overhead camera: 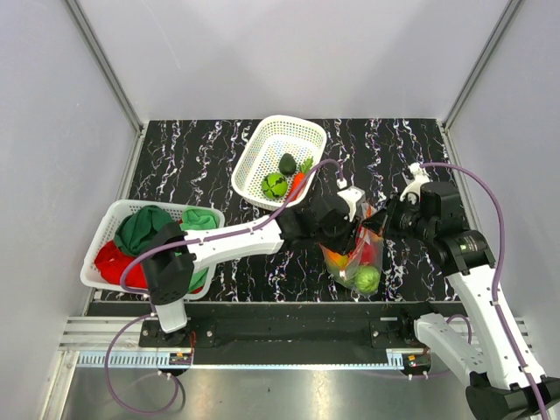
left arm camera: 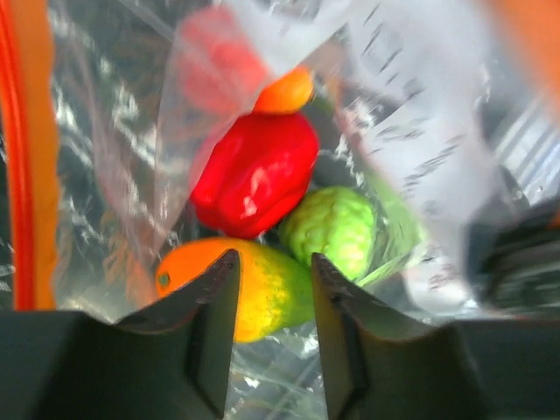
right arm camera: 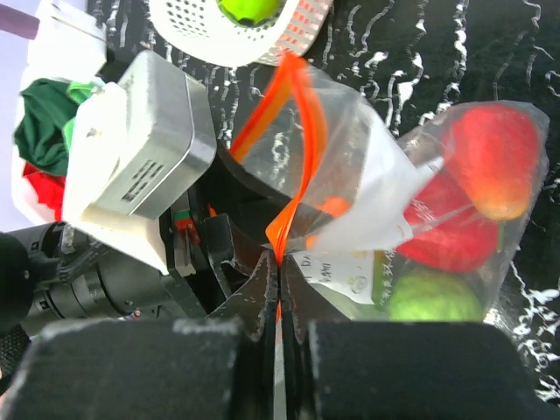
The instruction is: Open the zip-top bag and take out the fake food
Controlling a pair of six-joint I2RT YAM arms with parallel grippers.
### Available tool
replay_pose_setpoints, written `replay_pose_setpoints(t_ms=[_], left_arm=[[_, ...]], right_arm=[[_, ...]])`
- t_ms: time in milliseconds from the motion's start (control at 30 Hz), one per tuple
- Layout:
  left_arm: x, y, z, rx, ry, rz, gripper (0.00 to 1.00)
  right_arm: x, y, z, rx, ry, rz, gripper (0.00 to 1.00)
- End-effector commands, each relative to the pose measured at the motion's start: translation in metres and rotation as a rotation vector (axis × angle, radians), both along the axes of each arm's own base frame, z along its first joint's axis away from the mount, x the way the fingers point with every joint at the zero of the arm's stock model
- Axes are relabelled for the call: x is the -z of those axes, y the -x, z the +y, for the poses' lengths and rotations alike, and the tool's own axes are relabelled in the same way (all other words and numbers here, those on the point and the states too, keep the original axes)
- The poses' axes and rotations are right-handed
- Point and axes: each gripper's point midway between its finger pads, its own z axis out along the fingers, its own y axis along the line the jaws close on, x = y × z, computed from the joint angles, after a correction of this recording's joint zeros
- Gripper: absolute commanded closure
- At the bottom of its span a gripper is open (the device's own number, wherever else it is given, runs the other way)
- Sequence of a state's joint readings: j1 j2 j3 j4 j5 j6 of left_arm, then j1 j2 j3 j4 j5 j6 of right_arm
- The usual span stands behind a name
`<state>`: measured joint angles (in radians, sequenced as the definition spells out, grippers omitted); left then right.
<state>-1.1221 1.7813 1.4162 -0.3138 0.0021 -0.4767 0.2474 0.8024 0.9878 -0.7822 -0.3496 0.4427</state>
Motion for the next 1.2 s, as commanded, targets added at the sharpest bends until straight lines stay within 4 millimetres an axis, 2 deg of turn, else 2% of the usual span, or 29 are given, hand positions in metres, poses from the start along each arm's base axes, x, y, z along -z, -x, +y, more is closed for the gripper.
replay_pose_setpoints(t_ms=[0, 100, 200, 267, 300, 333, 433, 567, 700, 800, 900, 967, 1033, 1167], left_arm=[[0.013, 0.005, 0.013, -0.106, -0.055, 0.082, 0.53], [0.013, 0.007, 0.014, -0.146, -0.051, 0.103, 0.5], [0.001, -0.001, 0.008, -0.144, -0.034, 0.063, 0.46], [-0.02, -0.008, -0.007, -0.103, 0.0, 0.022, 0.46], [-0.028, -0.011, -0.013, -0.087, 0.013, 0.014, 0.48], [-0.045, -0.018, -0.026, -0.063, 0.04, -0.011, 0.52], [-0.062, -0.026, -0.038, -0.033, 0.036, -0.036, 0.55], [-0.052, -0.032, -0.034, -0.024, -0.005, -0.009, 0.57], [-0.027, -0.03, -0.023, -0.016, -0.063, 0.029, 0.59], [-0.016, -0.025, -0.02, 0.004, -0.09, 0.054, 0.62], [-0.005, -0.023, -0.014, -0.004, -0.122, 0.065, 0.56], [0.004, -0.022, -0.012, -0.002, -0.146, 0.08, 0.48], [0.019, -0.022, -0.01, -0.007, -0.178, 0.098, 0.44], [0.044, -0.023, -0.003, -0.027, -0.233, 0.129, 0.45]], right_arm=[[0.004, -0.005, -0.01, 0.057, 0.039, -0.01, 1.0], [0.011, -0.01, -0.023, 0.138, 0.079, -0.011, 1.0], [0.011, -0.017, -0.033, 0.221, 0.085, -0.02, 1.0], [0.009, -0.024, -0.042, 0.291, 0.097, -0.039, 1.0], [0.008, -0.027, -0.046, 0.317, 0.104, -0.042, 1.0], [0.003, -0.032, -0.054, 0.37, 0.118, -0.06, 1.0], [-0.015, -0.04, -0.063, 0.431, 0.118, -0.114, 1.0], [-0.031, -0.049, -0.061, 0.433, 0.101, -0.152, 1.0], [-0.027, -0.054, -0.059, 0.431, 0.099, -0.142, 1.0], [-0.019, -0.054, -0.058, 0.425, 0.103, -0.127, 1.0], [-0.012, -0.054, -0.057, 0.419, 0.111, -0.114, 1.0], [-0.012, -0.054, -0.056, 0.413, 0.106, -0.115, 1.0], [-0.011, -0.054, -0.053, 0.4, 0.102, -0.109, 1.0], [-0.01, -0.055, -0.053, 0.395, 0.106, -0.107, 1.0]])
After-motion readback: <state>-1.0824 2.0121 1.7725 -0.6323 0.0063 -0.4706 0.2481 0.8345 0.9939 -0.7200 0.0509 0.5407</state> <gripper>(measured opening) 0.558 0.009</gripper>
